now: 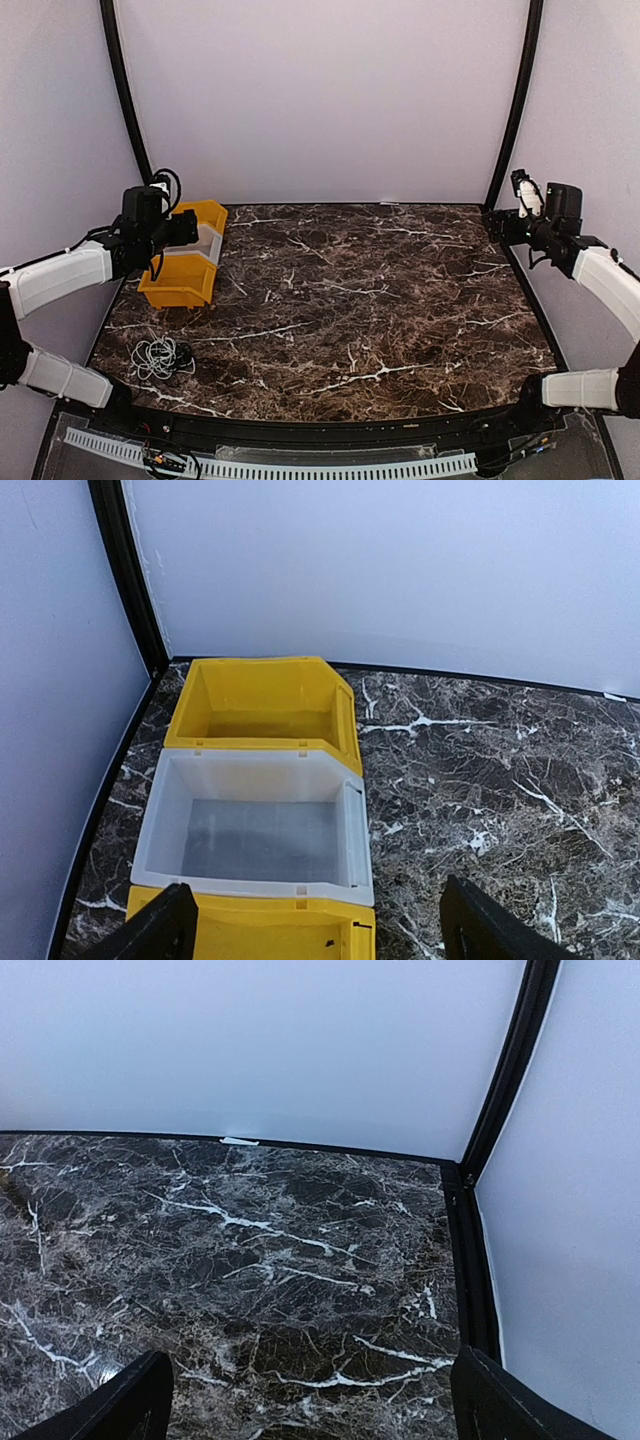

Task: Untangle the cables

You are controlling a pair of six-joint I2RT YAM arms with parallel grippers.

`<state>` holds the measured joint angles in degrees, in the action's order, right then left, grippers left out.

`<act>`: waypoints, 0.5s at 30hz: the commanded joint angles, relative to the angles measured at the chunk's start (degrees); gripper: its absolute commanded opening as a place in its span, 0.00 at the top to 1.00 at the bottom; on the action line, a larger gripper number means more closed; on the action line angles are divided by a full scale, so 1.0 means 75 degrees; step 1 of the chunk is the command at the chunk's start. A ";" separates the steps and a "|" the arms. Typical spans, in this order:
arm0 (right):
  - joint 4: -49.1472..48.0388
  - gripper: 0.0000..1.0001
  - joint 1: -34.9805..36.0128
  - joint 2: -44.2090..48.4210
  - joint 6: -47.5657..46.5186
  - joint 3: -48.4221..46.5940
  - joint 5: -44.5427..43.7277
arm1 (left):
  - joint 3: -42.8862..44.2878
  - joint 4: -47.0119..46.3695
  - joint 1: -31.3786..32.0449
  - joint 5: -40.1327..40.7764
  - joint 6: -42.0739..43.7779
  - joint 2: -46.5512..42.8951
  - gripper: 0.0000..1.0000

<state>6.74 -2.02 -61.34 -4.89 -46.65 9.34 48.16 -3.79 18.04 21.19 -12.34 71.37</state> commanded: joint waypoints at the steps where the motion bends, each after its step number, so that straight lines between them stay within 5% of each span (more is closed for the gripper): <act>1: -0.0913 0.01 -0.0206 -0.0227 0.0500 0.0144 -0.0111 | 0.0446 0.0062 -0.0207 -0.0387 -0.0396 0.0455 0.13; 15: -0.1522 0.01 -0.0190 -0.1725 0.0928 0.0000 -0.0688 | 0.3804 0.2321 -0.0453 -0.1034 -0.0968 0.3579 0.12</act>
<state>-0.34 -4.05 -73.14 0.97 -46.04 6.70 70.54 6.90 15.18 14.87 -18.28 93.51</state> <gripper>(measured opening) 0.986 0.896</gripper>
